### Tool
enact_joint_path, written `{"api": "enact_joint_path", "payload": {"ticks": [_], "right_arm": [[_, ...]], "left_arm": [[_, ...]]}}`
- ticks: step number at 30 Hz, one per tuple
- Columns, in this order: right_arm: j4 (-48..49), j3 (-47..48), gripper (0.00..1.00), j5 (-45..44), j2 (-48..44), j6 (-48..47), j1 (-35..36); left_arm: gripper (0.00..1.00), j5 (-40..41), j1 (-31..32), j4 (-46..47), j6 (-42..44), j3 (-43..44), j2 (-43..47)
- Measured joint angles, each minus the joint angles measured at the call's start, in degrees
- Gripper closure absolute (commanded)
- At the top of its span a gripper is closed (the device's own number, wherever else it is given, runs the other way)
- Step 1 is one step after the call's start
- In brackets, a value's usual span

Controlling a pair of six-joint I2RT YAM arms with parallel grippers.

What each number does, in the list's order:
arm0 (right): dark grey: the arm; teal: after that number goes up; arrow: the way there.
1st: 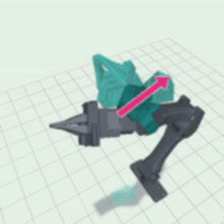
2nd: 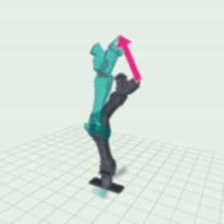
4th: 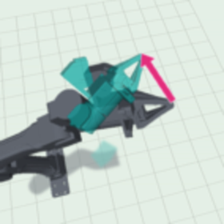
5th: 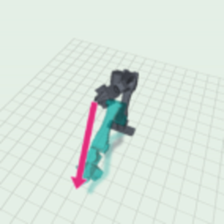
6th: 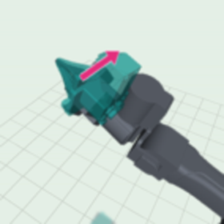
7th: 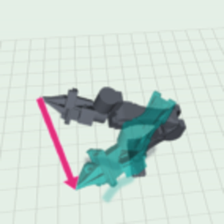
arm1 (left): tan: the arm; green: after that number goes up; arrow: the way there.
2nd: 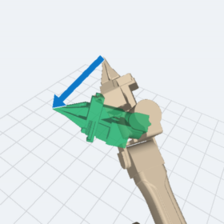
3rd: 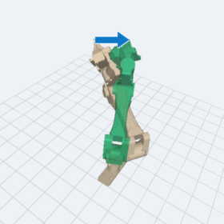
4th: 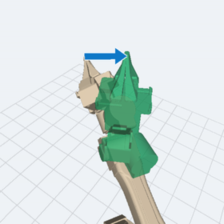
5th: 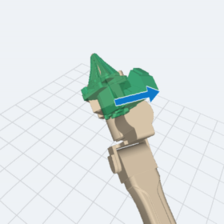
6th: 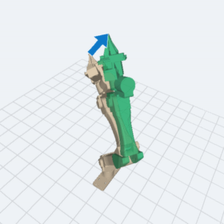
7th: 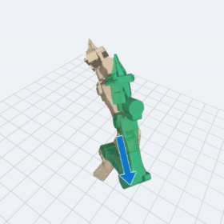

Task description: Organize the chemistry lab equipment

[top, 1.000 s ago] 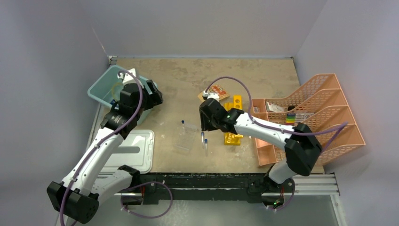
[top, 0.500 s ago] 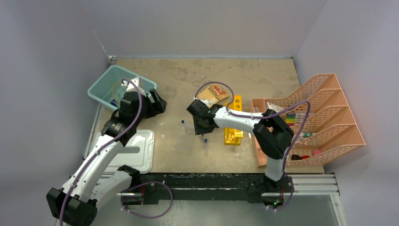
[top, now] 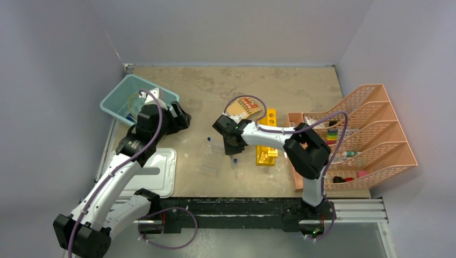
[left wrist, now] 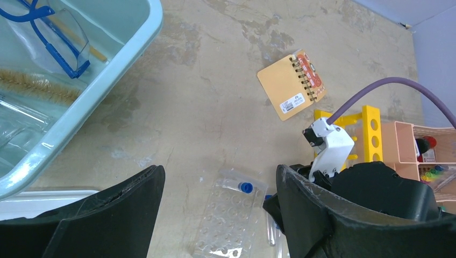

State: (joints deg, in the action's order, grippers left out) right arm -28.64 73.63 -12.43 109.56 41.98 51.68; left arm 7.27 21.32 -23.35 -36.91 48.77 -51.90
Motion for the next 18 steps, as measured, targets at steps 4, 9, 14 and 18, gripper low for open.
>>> {"api": "enact_joint_path", "payload": {"ticks": [4, 9, 14, 18], "right_arm": [[1.1, 0.6, 0.83, -0.1, 0.7, 0.0, -0.1], [2.9, 0.5, 0.87, -0.7, 0.7, 0.1, -0.5], [6.3, -1.8, 0.88, -2.9, -1.3, -0.3, -1.6], [8.8, -4.1, 0.87, -3.1, -8.0, -2.0, -3.8]], "left_arm": [[0.25, -0.1, 0.0, 0.0, 0.0, -0.1, -0.2], [0.25, -0.2, 0.0, 0.2, -0.5, -0.4, -0.7], [0.25, -1.9, 0.0, 1.3, -1.6, -1.1, -1.1], [0.25, -8.6, 0.0, 6.8, -1.7, -2.4, -1.7]]}}
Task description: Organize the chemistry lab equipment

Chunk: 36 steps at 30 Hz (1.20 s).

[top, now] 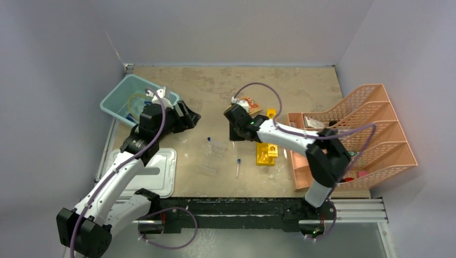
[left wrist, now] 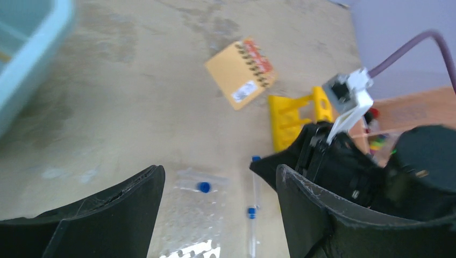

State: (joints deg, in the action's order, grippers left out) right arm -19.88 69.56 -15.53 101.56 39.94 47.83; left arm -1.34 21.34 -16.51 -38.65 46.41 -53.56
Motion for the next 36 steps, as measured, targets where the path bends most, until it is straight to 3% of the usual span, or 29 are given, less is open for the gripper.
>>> {"api": "enact_joint_path", "payload": {"ticks": [9, 17, 21, 31, 36], "right_arm": [[14.1, -0.4, 0.86, 4.8, -19.3, -5.2, -8.1], [20.4, 1.2, 0.85, 11.5, -23.2, -4.8, -14.1], [21.3, 1.2, 0.85, 14.6, -23.7, -3.2, -16.2], [23.2, 0.1, 0.85, 20.4, -25.6, 1.2, -18.5], [23.6, -0.9, 0.82, 22.6, -25.6, 2.9, -19.1]], "left_arm": [[0.33, -15.3, 4.5, 20.0, -1.2, 1.1, -8.5], [0.35, -21.4, 7.0, 37.6, -5.9, 4.2, -20.3], [0.52, -23.7, 8.5, 43.1, -8.0, 7.2, -25.7], [0.70, -26.8, 10.0, 47.4, -9.3, 10.3, -31.3], [0.97, -29.6, 10.7, 48.1, -9.1, 11.0, -32.4]]}}
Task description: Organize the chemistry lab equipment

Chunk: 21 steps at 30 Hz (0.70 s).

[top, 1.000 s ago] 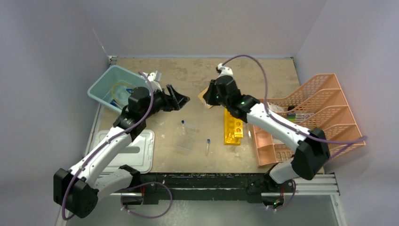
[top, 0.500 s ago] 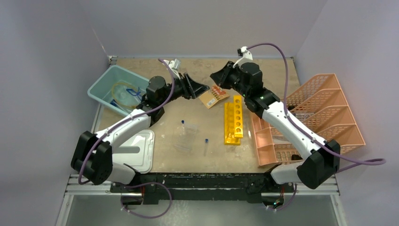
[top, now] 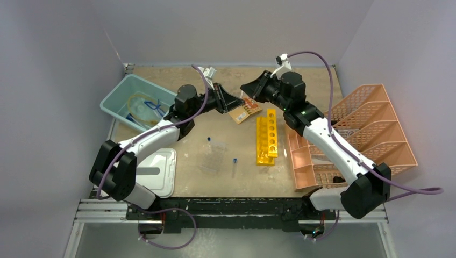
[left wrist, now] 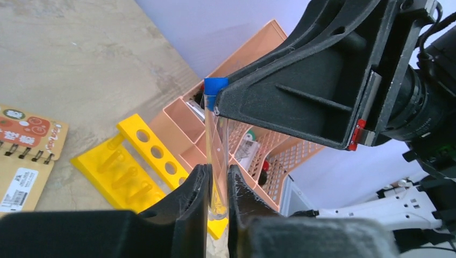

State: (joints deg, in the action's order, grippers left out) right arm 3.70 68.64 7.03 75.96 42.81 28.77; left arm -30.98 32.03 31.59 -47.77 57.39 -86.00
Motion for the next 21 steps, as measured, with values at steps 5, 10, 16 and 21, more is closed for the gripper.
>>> {"api": "enact_joint_path", "payload": {"ticks": [5, 10, 16, 21], "right_arm": [[-1.0, -0.2, 0.51, 1.7, -0.2, 0.8, -0.8], [-7.5, 1.4, 0.50, 6.6, 0.0, 0.6, -2.9], [-14.2, 5.9, 0.59, 15.8, 2.0, 0.3, -5.9], [-18.2, 7.9, 0.63, 21.7, 3.9, -0.1, -6.3]], "left_arm": [[1.00, -1.8, 0.0, -2.3, 3.6, 0.8, -0.4], [1.00, -3.5, 0.0, -12.7, 15.0, 4.7, -0.1], [1.00, -6.3, 0.0, -23.3, 28.6, 6.8, 2.7], [1.00, -8.4, 0.0, -25.8, 33.0, 6.8, 3.4]]}}
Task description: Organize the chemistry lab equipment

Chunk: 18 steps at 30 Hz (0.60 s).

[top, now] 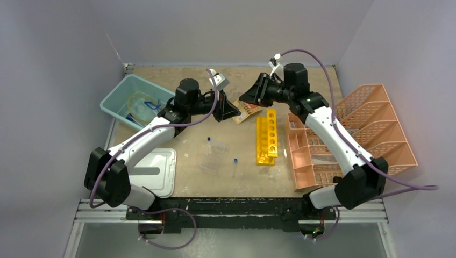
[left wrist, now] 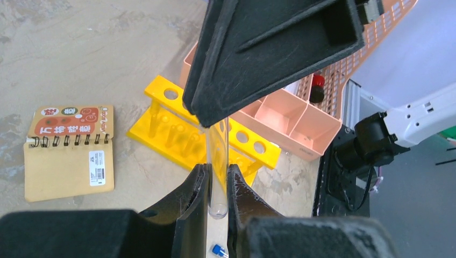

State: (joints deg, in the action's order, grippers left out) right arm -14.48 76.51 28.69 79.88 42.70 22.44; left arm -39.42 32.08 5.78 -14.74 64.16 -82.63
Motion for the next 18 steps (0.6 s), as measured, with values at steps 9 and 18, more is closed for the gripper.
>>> {"api": "enact_joint_path", "payload": {"ticks": [9, 18], "right_arm": [[-2.2, 0.5, 0.87, 6.2, 2.1, -1.0, 0.0], [-3.0, 0.5, 0.90, 3.9, 2.1, -6.1, 0.0]], "left_arm": [[1.00, -0.9, 0.0, -1.7, 2.4, 0.0, 0.1], [0.45, 3.5, 0.2, -5.5, 2.3, 0.0, 1.5]]}}
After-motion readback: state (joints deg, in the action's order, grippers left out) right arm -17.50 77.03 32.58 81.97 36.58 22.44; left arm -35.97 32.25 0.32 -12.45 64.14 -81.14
